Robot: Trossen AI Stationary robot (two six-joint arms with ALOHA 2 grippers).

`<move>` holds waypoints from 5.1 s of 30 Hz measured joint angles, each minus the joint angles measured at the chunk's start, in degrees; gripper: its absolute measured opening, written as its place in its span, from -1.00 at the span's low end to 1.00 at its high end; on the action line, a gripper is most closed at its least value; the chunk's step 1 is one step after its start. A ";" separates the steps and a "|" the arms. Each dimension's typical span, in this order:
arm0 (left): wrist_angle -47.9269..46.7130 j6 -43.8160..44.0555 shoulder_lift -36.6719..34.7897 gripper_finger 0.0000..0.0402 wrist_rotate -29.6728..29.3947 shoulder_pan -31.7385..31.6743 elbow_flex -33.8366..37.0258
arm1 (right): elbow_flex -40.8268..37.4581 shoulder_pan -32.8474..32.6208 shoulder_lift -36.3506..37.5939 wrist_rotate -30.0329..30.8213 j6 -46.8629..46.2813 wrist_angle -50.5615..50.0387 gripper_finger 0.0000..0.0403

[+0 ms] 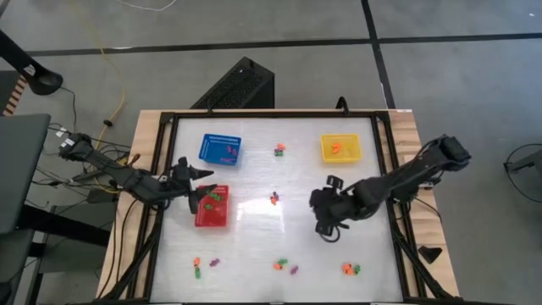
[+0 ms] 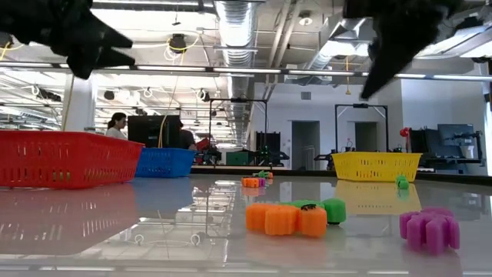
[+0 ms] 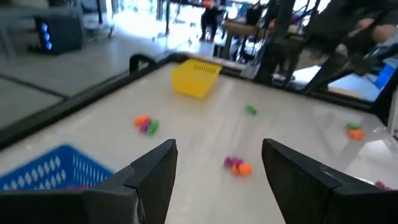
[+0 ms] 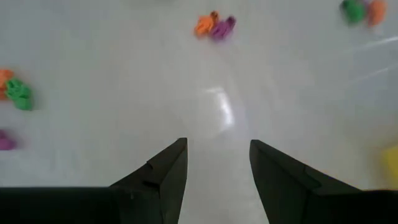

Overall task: Sort Halloween decoration
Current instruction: Put the orange skeleton toy into the yellow bin

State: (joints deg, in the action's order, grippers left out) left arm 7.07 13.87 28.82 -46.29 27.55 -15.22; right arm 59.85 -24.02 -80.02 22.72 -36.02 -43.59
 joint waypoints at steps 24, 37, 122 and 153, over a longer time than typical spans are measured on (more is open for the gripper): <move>5.55 -6.52 0.04 0.13 1.31 0.00 0.00 | 1.72 16.72 -19.86 -21.41 1.35 26.02 0.01; 5.31 -7.90 0.04 0.13 2.13 0.00 0.00 | 13.58 -1.73 -19.01 -34.45 -12.80 -5.46 0.01; 4.00 -6.10 0.04 0.13 2.17 0.00 0.00 | 5.14 -18.13 -26.42 -39.32 -60.83 2.30 0.29; 3.98 -5.90 0.07 0.13 2.17 0.02 0.00 | 5.78 -16.23 -25.48 -41.86 -53.47 0.26 -0.23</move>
State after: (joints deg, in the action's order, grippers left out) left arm 11.05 7.97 28.88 -44.12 27.57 -15.22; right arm 65.63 -40.26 -105.49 -19.14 -89.48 -43.33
